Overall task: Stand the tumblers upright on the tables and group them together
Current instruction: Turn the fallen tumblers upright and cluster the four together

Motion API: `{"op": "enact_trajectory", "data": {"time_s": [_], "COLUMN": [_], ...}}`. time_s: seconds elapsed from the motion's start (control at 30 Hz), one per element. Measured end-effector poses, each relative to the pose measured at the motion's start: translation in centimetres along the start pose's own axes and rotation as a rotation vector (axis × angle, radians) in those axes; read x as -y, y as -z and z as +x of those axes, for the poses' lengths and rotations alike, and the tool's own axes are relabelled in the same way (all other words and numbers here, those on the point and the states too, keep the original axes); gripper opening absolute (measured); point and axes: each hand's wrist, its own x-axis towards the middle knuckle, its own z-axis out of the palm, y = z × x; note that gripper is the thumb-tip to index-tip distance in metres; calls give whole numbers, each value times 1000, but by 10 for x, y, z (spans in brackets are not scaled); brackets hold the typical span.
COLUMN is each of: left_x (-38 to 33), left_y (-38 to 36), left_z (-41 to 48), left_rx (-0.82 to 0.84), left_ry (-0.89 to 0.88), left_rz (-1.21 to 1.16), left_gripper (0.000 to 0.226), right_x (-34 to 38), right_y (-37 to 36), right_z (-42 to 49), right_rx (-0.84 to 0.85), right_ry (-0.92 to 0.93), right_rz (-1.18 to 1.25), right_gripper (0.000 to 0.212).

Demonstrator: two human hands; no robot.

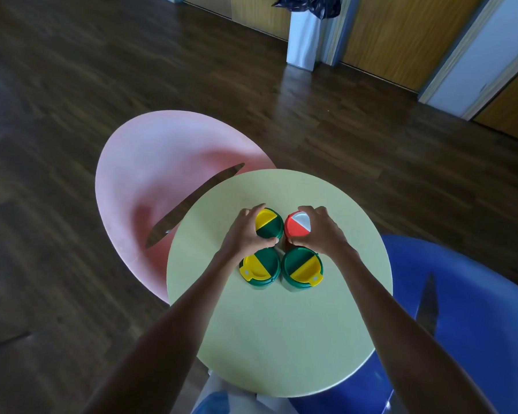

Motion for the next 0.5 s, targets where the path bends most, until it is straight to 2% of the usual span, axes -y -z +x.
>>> {"op": "enact_trajectory", "data": {"time_s": [0.2,0.33,0.4,0.5], "left_x": [0,2,3,7], "left_y": [-3,0,1,5], "left_z": [-1,0,-4,-28], "left_rx": [-32,24,42,-32], "left_ry": [38,32,31,-10], "left_rz": [9,11,-3,-112], "left_gripper": [89,92,96,91], "right_x": [2,0,-2,-7], "right_y": [-3,-3,0,1], "right_z": [1,2,0,-24], "right_rx": [-18,17,10,-142], "right_ry": [-10,-10,-35,-120], "right_rz": [-15,-1,96,339], "right_gripper": [85,87,88,82]}}
